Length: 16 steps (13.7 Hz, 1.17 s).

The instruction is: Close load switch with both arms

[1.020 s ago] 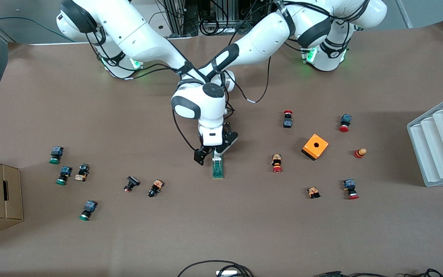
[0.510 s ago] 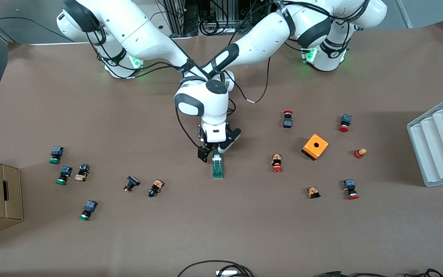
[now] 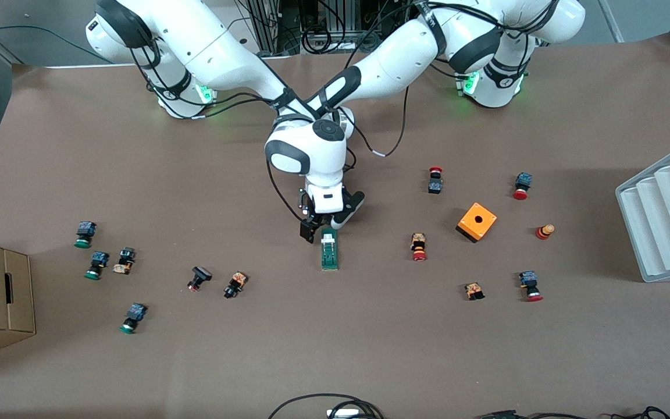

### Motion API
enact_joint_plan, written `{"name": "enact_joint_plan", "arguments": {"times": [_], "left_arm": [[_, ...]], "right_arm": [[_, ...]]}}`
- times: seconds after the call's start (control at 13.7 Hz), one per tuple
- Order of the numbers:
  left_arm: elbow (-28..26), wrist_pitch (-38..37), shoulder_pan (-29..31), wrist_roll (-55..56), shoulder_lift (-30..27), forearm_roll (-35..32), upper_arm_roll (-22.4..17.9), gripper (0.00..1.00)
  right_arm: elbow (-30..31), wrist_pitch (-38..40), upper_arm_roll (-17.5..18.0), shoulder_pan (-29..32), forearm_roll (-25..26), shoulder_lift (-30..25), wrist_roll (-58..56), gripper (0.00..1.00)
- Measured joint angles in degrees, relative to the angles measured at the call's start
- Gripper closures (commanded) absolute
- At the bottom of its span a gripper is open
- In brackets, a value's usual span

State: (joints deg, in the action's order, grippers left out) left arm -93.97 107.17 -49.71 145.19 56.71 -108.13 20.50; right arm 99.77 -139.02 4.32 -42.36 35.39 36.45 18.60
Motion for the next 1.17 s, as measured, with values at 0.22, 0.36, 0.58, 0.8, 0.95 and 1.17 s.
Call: {"name": "enact_joint_plan", "arguments": {"times": [0.22,0.36,0.58,0.8,0.95,1.17], "left_arm": [[0.00,0.00,-0.11,0.00,0.07,0.00,-0.01,0.00],[0.00,-0.01,-0.16,0.00,0.09,-0.01,-0.04,0.00],[0.01,0.00,-0.16,0.00,0.10,-0.02,-0.05,0.00],[0.01,-0.02,-0.20,0.00,0.13,-0.04,-0.08,0.00],[0.02,-0.02,-0.20,0.00,0.13,-0.04,-0.08,0.00],[0.09,-0.01,-0.20,0.00,0.12,-0.04,-0.09,0.00]], "right_arm": [[0.18,-0.70,0.02,-0.04,0.00,0.00,-0.09,0.13],[0.23,-1.23,0.03,-0.04,0.00,0.01,-0.09,0.14],[0.23,-2.00,-0.04,-0.04,0.00,0.08,-0.09,0.14],[0.23,-2.93,-0.19,-0.01,0.00,0.33,-0.09,0.14],[0.22,-3.20,-0.25,0.00,0.00,0.40,-0.21,0.14],[0.07,-3.44,-0.54,0.01,0.00,0.40,-1.83,0.14]]}}
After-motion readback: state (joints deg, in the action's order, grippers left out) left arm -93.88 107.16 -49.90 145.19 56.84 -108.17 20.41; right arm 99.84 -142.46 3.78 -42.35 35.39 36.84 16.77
